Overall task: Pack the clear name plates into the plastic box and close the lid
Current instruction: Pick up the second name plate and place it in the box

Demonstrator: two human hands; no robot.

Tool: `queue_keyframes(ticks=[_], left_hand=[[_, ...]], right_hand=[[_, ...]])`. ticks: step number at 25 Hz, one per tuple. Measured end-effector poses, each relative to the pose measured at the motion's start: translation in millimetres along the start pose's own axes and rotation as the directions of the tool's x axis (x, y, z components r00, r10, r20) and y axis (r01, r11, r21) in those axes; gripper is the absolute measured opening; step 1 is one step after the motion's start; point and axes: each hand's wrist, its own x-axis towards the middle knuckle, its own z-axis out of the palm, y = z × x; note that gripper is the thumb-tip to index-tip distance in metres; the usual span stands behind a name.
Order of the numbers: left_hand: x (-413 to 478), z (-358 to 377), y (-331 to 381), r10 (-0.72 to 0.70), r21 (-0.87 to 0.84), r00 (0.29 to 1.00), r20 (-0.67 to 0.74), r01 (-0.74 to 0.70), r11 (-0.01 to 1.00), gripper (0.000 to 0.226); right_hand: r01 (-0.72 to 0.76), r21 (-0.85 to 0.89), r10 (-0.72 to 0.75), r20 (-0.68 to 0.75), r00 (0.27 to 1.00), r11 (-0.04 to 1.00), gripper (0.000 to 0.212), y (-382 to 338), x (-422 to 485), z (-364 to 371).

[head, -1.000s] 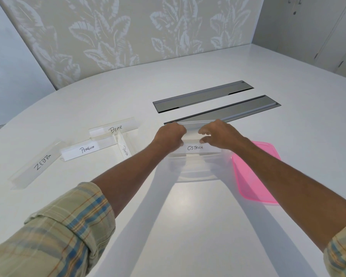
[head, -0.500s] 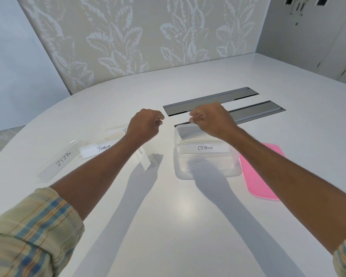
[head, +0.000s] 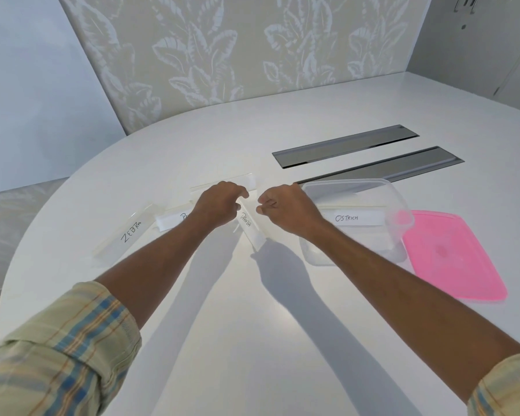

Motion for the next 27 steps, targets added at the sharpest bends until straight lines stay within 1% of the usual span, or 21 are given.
queue_keyframes(ticks=[2, 6, 8, 16, 21, 25, 27], left_hand=[[1.8, 6.2, -9.5, 0.011, 0.013, 1.000, 0.026, -0.011, 1.000, 0.041], [7.1, 20.1, -25.7, 0.034, 0.016, 0.998, 0.052, -0.035, 0.999, 0.048], [11.1, 26.3, -32.3, 0.062, 0.017, 0.996, 0.062, -0.063, 0.998, 0.052], [28.7, 36.9, -46.7, 0.143, 0.044, 0.987, 0.074, -0.147, 0.988, 0.058], [38.0, 34.7, -43.1, 0.196, 0.075, 0.972, 0.126, -0.207, 0.976, 0.062], [42.1, 32.1, -38.5, 0.231, 0.114, 0.964, 0.135, -0.247, 0.962, 0.056], [42.3, 31.3, -36.8, 0.234, 0.107, 0.962, 0.140, -0.250, 0.962, 0.053]], right_hand=[[-0.071, -0.032, 0.071, 0.008, 0.997, 0.997, 0.029, -0.7, 0.7, 20.3], [-0.223, -0.129, 0.230, 0.039, 0.972, 0.966, 0.050, 5.2, 1.6, 55.8], [-0.267, -0.164, 0.277, 0.037, 0.960, 0.950, 0.050, 7.6, 3.3, 71.3], [-0.295, -0.281, 0.280, -0.093, 0.955, 0.913, 0.043, 3.9, 8.3, 97.7], [-0.315, -0.268, 0.299, -0.101, 0.949, 0.911, 0.041, 2.3, 9.7, 96.2], [-0.320, -0.328, 0.304, -0.100, 0.947, 0.889, 0.033, 5.9, 10.4, 87.5], [-0.329, -0.329, 0.312, -0.105, 0.944, 0.885, 0.029, 10.7, 8.3, 81.7]])
